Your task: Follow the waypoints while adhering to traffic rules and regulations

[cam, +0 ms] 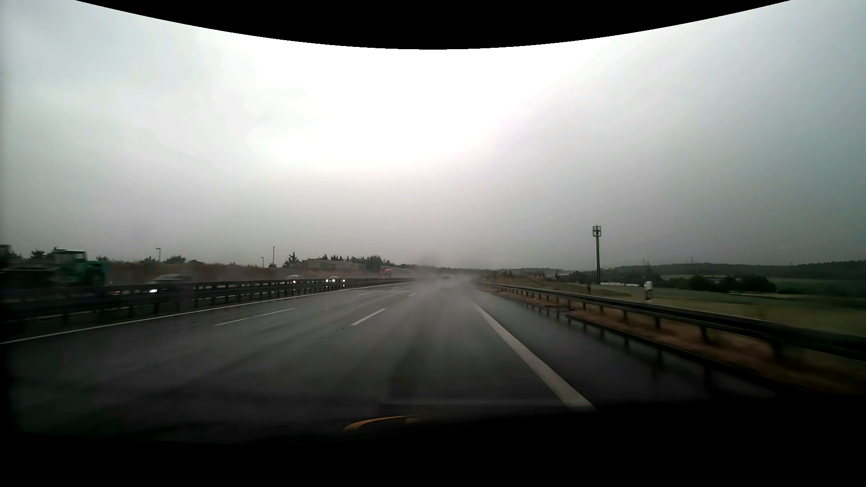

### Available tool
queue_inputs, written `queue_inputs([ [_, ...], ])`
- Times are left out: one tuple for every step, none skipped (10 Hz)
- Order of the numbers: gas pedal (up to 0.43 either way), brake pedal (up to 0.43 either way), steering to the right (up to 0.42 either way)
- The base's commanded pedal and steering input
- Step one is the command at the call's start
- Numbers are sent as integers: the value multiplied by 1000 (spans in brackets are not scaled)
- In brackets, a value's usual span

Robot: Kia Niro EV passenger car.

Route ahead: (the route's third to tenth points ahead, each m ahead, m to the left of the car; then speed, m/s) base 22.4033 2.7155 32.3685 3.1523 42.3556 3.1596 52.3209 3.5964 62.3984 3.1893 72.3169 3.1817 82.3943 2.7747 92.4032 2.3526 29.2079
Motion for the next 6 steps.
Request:
queue_inputs([
  [240, 0, -1],
  [248, 0, -1],
  [248, 0, -1],
  [248, 0, 0],
  [248, 0, 0],
  [248, 0, 0],
])
